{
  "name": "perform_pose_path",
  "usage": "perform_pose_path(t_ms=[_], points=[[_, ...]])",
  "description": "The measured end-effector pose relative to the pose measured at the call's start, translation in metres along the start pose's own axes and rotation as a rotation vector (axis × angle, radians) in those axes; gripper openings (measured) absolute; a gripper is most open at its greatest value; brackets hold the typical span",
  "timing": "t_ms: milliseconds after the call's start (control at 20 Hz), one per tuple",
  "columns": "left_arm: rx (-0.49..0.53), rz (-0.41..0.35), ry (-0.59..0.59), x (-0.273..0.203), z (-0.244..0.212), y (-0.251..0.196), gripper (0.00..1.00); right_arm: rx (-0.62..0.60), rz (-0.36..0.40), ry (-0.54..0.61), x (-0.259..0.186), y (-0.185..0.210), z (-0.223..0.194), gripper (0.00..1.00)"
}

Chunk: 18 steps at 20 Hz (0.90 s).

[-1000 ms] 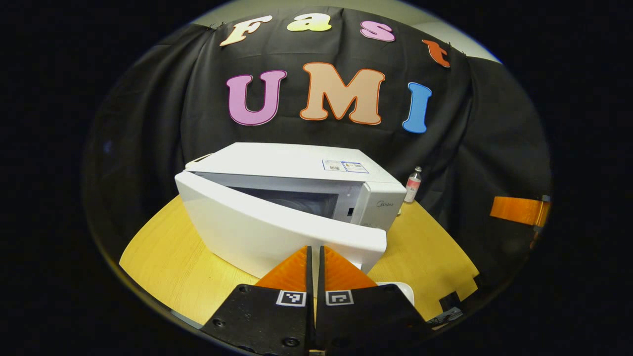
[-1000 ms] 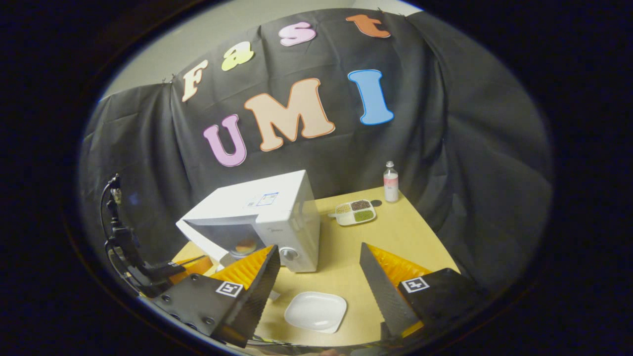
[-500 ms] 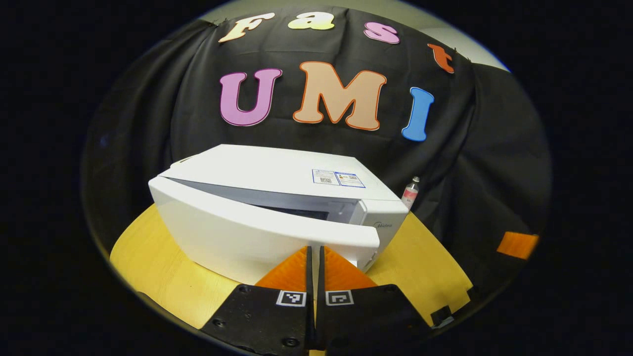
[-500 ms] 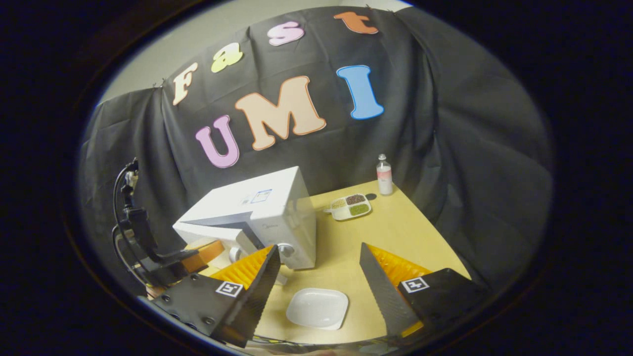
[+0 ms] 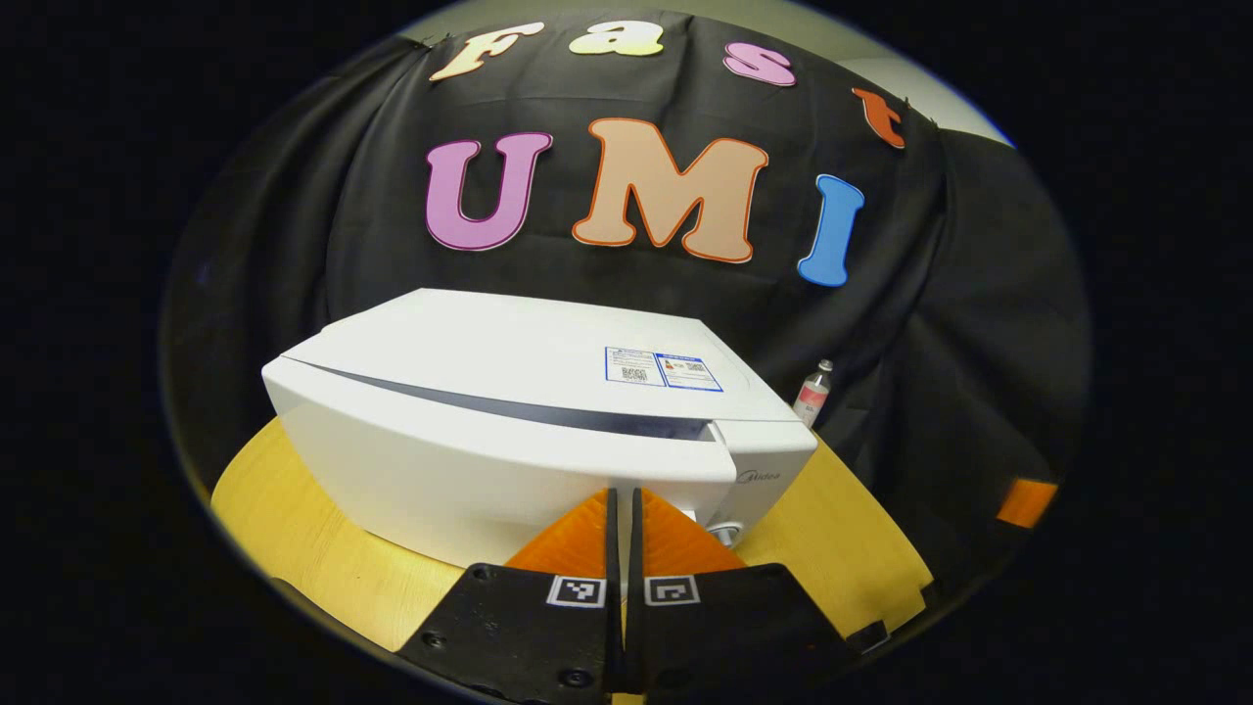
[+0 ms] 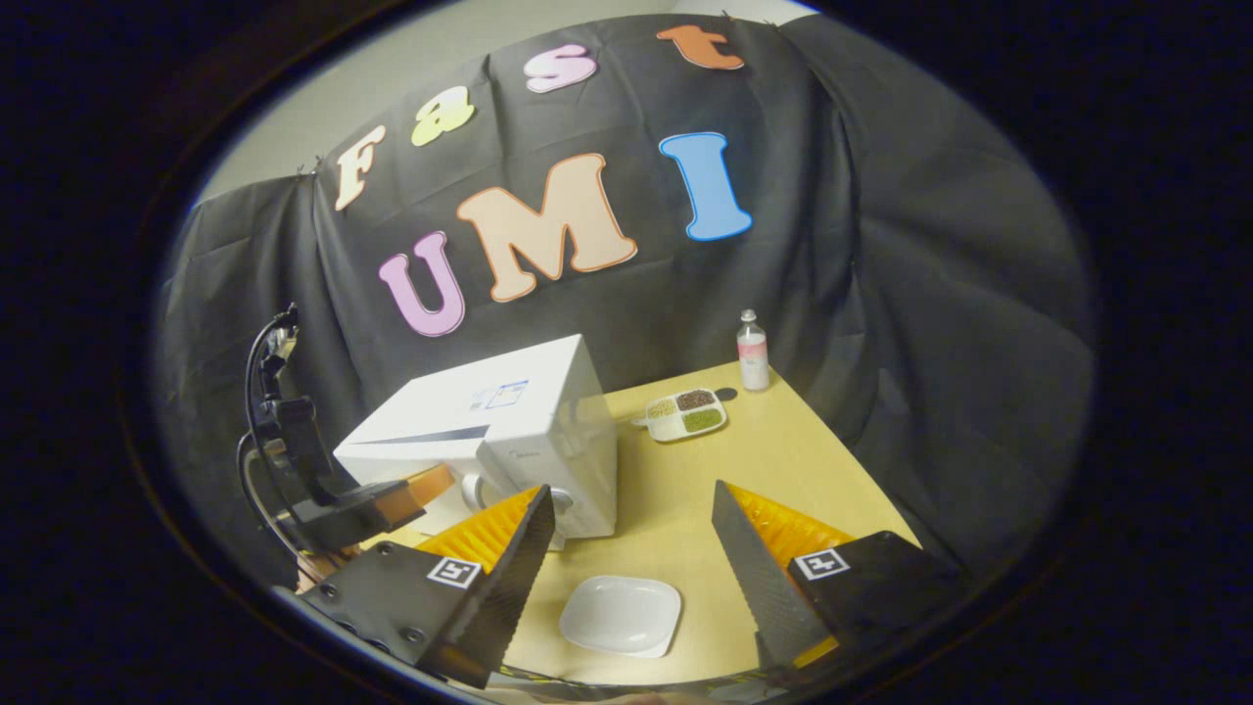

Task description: Open the microwave oven with the left hand, put the food in, and close the microwave oven.

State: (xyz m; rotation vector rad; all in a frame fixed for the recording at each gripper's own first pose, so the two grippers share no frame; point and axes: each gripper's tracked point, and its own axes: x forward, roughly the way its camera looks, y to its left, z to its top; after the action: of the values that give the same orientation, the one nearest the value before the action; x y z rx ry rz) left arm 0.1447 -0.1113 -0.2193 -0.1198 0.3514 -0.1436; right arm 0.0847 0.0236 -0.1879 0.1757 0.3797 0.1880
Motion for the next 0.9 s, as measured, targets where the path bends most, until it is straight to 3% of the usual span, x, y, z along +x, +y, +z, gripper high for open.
perform_pose_path(t_ms=[100, 150, 650, 700, 750, 800, 850, 900], points=[[-0.007, -0.002, 0.008, 0.004, -0.001, 0.0, 0.0, -0.001, 0.003, 0.004, 0.002, 0.0, 0.0, 1.0], [-0.009, 0.0, 0.008, 0.006, -0.001, 0.0, 0.02, -0.003, 0.003, 0.003, 0.003, 0.0, 0.0, 0.92], [-0.06, 0.004, -0.004, 0.01, 0.001, 0.003, 0.0, -0.023, 0.013, 0.016, 0.022, 0.005, 0.006, 0.92], [-0.063, 0.007, -0.008, 0.011, 0.001, 0.003, 0.0, -0.026, 0.017, 0.016, 0.022, 0.006, 0.006, 1.0], [-0.057, 0.016, -0.031, 0.019, 0.007, 0.005, 0.0, -0.028, 0.021, 0.022, 0.023, 0.008, 0.005, 1.0], [-0.064, 0.017, 0.017, 0.018, -0.004, 0.003, 0.0, -0.029, 0.025, 0.026, 0.023, 0.009, 0.004, 0.99], [-0.063, 0.006, 0.01, 0.019, -0.006, 0.002, 0.0, -0.032, 0.026, 0.025, 0.023, 0.01, 0.004, 0.92], [-0.057, 0.001, -0.009, 0.02, 0.0, 0.004, 0.01, -0.035, 0.024, 0.023, 0.022, 0.009, 0.005, 0.92]])
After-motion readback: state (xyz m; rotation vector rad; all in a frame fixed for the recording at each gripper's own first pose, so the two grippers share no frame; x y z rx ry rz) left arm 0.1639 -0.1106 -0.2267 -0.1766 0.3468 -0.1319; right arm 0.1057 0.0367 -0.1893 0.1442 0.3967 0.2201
